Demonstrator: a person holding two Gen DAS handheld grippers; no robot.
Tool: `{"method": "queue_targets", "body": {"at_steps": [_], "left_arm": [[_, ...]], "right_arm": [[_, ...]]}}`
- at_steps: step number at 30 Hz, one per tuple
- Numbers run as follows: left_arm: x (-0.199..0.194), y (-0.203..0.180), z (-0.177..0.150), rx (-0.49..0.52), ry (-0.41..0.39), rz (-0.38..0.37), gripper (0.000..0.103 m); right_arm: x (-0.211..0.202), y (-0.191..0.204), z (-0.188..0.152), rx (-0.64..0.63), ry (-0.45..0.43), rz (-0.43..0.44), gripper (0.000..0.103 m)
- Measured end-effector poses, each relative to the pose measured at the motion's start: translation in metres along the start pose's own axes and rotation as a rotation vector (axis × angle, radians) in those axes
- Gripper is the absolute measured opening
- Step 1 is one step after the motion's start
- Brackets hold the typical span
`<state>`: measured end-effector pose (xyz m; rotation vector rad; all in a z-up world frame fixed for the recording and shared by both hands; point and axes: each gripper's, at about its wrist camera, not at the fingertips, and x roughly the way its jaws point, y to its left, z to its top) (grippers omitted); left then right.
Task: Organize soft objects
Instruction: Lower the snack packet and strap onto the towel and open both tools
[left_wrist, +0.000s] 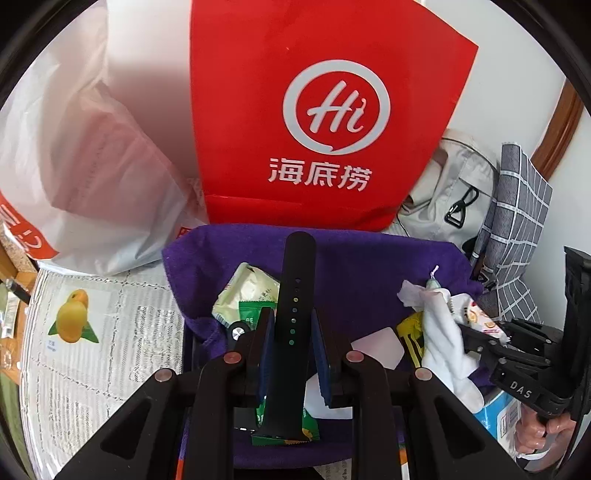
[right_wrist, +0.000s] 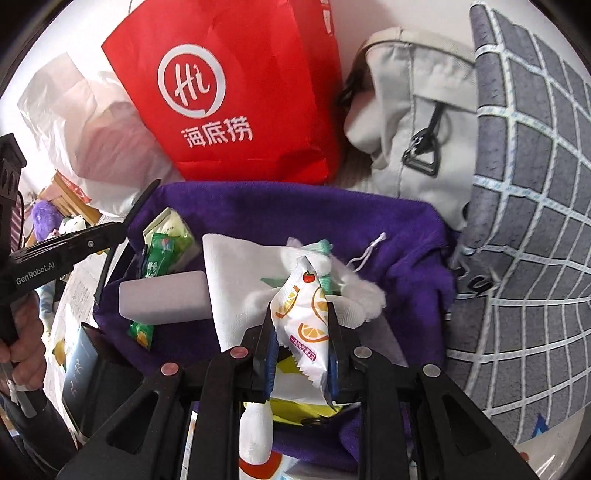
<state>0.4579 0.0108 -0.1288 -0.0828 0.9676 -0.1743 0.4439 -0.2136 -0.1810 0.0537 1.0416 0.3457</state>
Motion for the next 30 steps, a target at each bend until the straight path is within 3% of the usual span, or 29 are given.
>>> {"method": "queue_targets", "body": {"at_steps": [5,7,9,14,24,30], "left_arm": [[0.001,0.007,0.001,-0.018,0.003,0.002,0.02],[0.002,0.011,0.002,-0.026,0.005,0.0,0.02],[0.003,0.013,0.002,-0.036,0.008,-0.005,0.02],[0.006,0.015,0.001,-0.045,0.02,-0.027,0.02],[0.01,0.016,0.001,-0.047,0.031,-0.021,0.02],[0.014,0.012,-0.001,-0.037,0.043,-0.027,0.02]], "right_arm": [[0.007,0.007,-0.001,-0.023,0.013,0.002,0.027],[0.005,0.008,-0.001,-0.024,0.006,0.014,0.032],[0.003,0.009,-0.001,-0.025,-0.001,0.031,0.045],[-0.001,0.012,0.0,-0.031,-0.018,0.049,0.058],[-0.011,0.008,0.001,-0.014,-0.053,0.039,0.068],[-0.017,0.006,0.004,0.004,-0.08,0.037,0.069]]}}
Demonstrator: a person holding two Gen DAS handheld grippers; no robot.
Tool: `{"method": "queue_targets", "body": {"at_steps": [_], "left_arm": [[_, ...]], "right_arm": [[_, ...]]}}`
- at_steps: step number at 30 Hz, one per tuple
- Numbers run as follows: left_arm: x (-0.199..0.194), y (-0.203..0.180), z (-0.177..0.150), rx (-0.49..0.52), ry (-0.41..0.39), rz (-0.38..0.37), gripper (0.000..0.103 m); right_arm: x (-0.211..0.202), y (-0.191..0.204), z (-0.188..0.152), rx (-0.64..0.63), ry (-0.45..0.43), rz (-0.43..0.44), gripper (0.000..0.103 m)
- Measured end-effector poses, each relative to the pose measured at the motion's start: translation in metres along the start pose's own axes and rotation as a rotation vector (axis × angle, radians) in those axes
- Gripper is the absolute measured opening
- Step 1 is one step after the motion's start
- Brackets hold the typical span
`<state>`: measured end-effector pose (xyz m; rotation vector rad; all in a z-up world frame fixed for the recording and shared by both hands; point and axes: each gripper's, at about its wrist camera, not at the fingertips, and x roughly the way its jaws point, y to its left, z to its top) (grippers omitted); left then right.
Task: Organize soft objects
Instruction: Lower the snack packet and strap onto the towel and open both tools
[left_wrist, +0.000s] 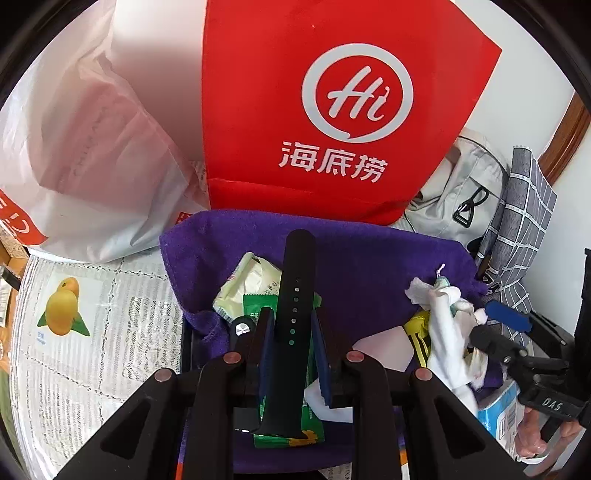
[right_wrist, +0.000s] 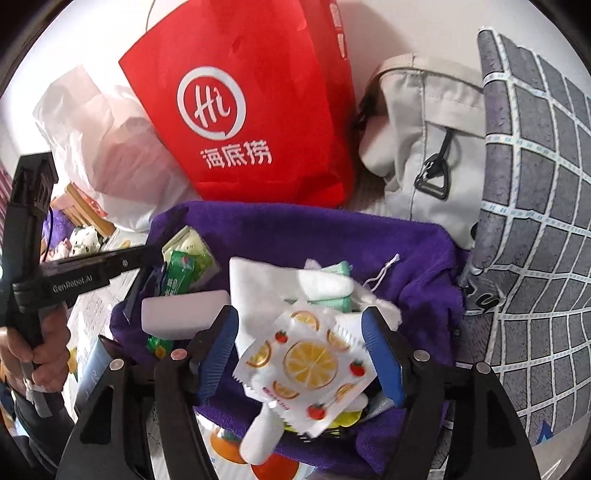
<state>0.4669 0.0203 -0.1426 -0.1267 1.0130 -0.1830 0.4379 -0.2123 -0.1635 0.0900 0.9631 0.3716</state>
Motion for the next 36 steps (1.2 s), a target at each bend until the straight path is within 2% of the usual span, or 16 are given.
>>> {"method": "queue_targets", "body": {"at_steps": [7,36], "left_arm": [[0.003,-0.002,-0.001,-0.004,0.007,-0.004,0.02],[0.013,0.001,-0.002,-0.037,0.054,-0.014,0.021]], "right_arm": [[-0.012,-0.005,0.006,0.035,-0.036,0.0,0.07],[-0.025,-0.01,0.013,0.053,-0.05,-0.049,0.07]]}}
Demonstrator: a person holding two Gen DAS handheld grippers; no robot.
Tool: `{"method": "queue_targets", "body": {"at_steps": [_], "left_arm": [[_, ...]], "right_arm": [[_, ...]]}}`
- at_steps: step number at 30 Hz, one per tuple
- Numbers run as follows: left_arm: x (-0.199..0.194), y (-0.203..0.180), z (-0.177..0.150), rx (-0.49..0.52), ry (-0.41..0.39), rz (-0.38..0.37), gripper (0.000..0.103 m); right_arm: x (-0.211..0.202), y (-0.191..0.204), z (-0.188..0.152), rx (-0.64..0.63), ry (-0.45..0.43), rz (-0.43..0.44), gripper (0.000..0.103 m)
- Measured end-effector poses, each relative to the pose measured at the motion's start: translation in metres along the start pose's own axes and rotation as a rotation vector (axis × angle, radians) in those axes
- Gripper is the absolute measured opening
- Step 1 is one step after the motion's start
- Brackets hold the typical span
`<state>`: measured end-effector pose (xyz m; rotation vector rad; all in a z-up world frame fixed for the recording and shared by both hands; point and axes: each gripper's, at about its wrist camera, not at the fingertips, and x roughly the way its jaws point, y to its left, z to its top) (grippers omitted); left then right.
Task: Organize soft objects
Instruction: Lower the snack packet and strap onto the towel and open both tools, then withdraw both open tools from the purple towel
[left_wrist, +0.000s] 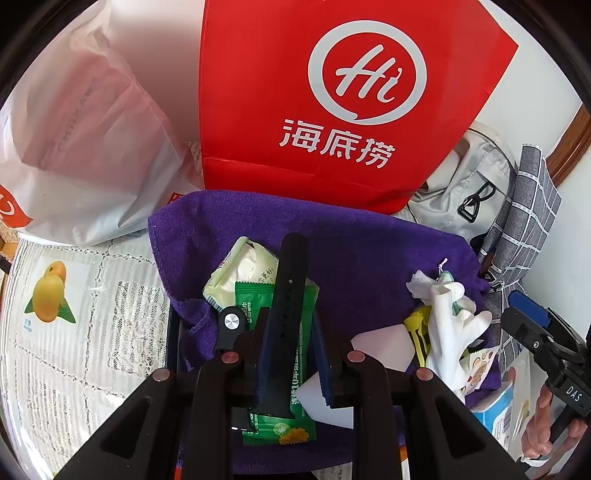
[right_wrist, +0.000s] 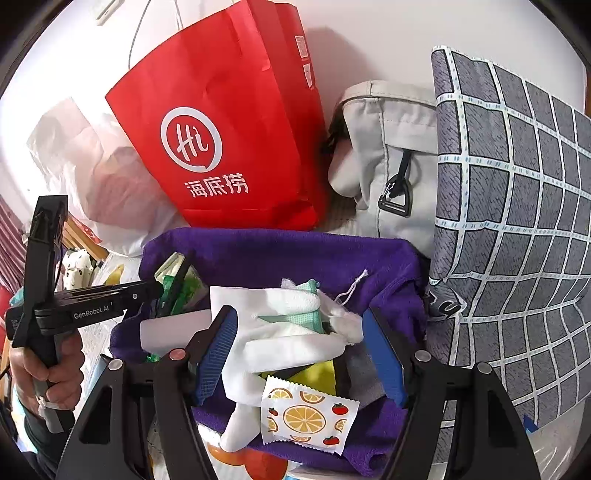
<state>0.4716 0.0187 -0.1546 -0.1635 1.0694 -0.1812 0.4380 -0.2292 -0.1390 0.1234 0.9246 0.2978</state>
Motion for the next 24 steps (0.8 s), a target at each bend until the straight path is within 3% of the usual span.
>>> {"method": "queue_targets", "body": {"at_steps": [4,7,12,14,20,24], "left_arm": [[-0.003,0.0,0.0,-0.002,0.0,0.005,0.022],[-0.006,0.0,0.0,-0.002,-0.002,0.012,0.03],[-0.015,-0.002,0.001,0.0,-0.011,0.022,0.034],[-0.021,-0.004,0.0,0.004,-0.018,0.029,0.042],[-0.043,-0.013,-0.002,0.025,-0.051,0.049,0.049],[-0.059,-0.016,-0.01,0.039,-0.079,0.087,0.06]], "right_arm": [[-0.001,0.003,0.0,-0.011,0.0,-0.002,0.07],[-0.002,0.004,0.001,-0.013,-0.001,-0.005,0.07],[-0.009,0.007,0.001,-0.017,-0.017,-0.028,0.07],[-0.013,0.009,0.002,-0.018,-0.025,-0.04,0.07],[-0.034,0.023,0.003,-0.059,-0.06,-0.1,0.07],[-0.045,0.025,0.0,-0.038,-0.065,-0.081,0.07]]}}
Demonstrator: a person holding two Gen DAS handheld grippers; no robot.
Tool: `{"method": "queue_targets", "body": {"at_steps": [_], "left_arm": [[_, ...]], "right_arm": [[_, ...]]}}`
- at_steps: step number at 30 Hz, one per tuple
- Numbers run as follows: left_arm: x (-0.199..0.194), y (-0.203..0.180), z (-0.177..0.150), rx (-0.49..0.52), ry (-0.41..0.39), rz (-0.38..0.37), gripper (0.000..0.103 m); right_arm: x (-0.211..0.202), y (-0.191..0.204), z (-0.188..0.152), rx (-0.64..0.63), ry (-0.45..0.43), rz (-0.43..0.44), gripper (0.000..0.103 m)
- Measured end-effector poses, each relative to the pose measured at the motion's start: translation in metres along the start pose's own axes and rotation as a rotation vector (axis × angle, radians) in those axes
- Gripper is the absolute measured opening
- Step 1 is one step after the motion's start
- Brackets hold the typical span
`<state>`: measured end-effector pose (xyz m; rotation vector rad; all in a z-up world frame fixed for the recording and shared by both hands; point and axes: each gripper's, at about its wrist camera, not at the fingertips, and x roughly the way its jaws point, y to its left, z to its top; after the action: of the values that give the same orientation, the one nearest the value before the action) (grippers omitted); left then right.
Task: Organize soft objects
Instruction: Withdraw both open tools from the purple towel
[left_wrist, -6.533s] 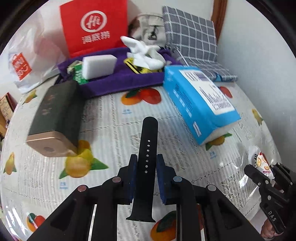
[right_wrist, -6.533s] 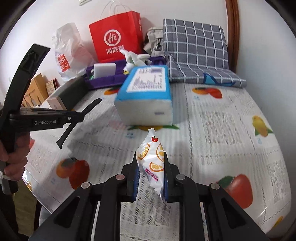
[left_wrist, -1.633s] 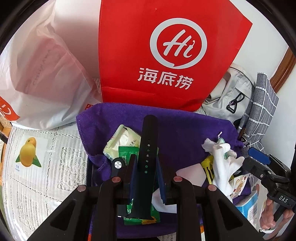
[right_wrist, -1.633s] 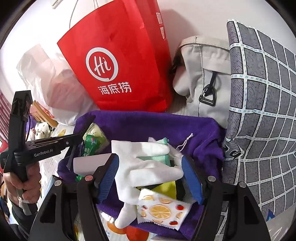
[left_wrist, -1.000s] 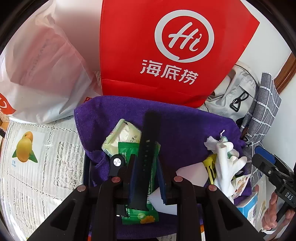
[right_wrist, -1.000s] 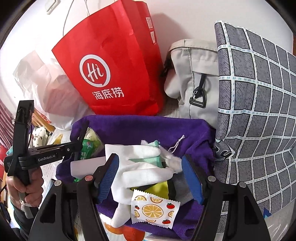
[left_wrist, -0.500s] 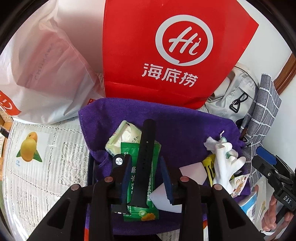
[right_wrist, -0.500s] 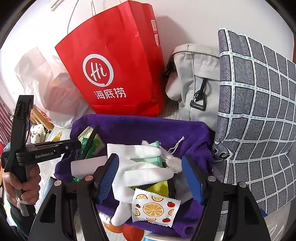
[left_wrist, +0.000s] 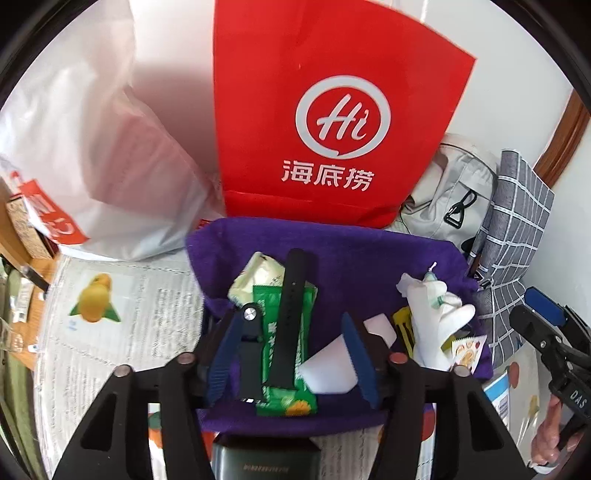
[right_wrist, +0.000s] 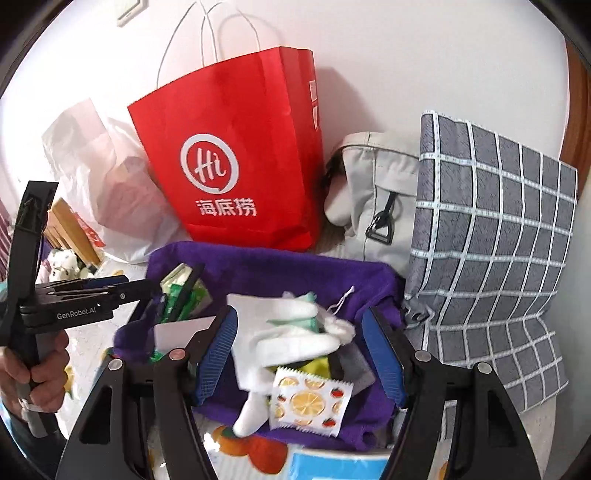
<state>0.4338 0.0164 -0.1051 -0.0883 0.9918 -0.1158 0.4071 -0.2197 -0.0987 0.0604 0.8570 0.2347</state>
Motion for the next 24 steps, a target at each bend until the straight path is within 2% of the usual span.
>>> {"method": "queue_targets", "body": {"at_steps": [10,18,24], "left_arm": [[-0.042,-0.003,-0.037,0.005,-0.004,0.011,0.068],[-0.091,-0.019,-0.078,0.027,-0.045,-0.005,0.076],[-0.131,-0.033,-0.109,0.053,-0.092,0.001,0.084]], "right_arm": [[-0.029,0.002,-0.032,0.058,0.047,0.032,0.07],[-0.075,0.019,-0.065,0.053,0.034,-0.013,0.086],[-0.117,0.025,-0.086,0.06,-0.011,-0.066,0.097]]}}
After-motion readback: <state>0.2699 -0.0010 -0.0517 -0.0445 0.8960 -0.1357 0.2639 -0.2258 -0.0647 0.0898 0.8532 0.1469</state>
